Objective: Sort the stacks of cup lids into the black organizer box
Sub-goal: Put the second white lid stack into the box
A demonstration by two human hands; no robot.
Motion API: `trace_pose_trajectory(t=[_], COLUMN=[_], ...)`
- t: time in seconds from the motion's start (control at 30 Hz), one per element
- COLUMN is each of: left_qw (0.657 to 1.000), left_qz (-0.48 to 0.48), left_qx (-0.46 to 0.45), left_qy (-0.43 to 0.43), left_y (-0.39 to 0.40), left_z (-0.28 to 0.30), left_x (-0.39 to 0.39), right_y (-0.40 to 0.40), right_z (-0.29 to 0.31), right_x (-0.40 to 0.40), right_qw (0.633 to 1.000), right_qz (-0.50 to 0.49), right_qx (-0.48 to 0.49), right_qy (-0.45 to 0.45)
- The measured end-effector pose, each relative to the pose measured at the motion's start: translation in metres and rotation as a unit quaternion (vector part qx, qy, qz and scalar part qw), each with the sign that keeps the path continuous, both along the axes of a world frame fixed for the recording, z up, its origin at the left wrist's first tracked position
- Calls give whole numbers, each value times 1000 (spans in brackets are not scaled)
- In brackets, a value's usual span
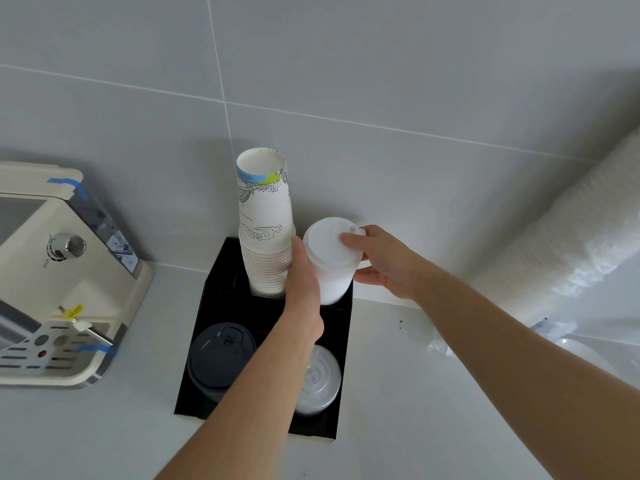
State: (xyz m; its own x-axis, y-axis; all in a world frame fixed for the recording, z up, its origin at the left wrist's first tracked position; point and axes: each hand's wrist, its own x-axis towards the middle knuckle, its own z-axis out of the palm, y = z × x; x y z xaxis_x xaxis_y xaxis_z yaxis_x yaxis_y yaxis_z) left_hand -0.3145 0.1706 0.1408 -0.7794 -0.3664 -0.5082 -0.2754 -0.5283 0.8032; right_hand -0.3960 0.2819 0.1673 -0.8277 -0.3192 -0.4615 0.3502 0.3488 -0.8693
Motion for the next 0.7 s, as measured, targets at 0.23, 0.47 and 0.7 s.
trace_pose_trajectory(t=[0.23,0.47,0.7], left_qw=[1000,999,999], left_qz=[-9,-44,-38], left_qx=[9,23,-5], left_qy=[-7,-21,-25], left_y=[-4,-14,-14], left_z=[-3,-9,-23], left_x=[0,4,1], right_y=[1,-1,-2], right_z=[-6,-32,-33], right_x=[0,4,-3], right_qw=[1000,996,995], right_qz=[-22,-54,-49], right_qx=[-20,4,10], right_qy=[-8,72,91])
